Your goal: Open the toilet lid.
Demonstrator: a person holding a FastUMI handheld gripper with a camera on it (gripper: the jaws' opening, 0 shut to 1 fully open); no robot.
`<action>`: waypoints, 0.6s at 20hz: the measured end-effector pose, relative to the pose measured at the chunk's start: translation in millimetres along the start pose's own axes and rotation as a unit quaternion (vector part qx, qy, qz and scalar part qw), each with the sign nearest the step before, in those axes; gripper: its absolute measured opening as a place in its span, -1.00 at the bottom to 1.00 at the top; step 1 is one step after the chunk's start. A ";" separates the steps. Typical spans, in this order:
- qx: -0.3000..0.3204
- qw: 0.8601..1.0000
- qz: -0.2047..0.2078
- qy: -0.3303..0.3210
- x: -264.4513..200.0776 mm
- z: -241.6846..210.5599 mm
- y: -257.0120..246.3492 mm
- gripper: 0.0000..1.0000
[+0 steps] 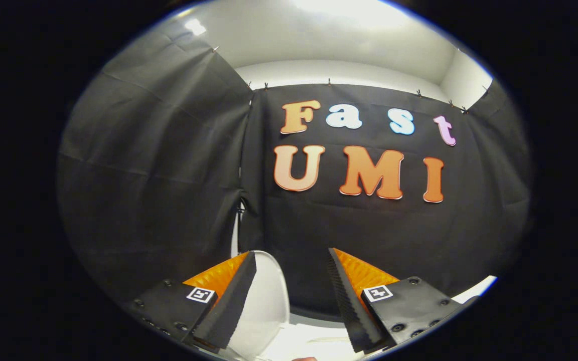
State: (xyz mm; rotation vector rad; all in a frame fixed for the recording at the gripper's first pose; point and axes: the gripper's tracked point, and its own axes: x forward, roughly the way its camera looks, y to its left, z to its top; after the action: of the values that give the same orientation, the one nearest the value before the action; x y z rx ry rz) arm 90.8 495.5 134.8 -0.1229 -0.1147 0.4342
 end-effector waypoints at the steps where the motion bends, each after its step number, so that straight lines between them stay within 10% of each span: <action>1: -0.001 1.000 -0.006 -0.002 -7.3 -2.3 -17.8 0.84; 12: 0.035 0.987 -0.154 -0.018 -100.2 -39.4 -257.7 0.84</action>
State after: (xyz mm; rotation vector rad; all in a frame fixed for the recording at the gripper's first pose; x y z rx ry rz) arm 112.0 217.3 124.3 -0.0268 -0.1520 0.1314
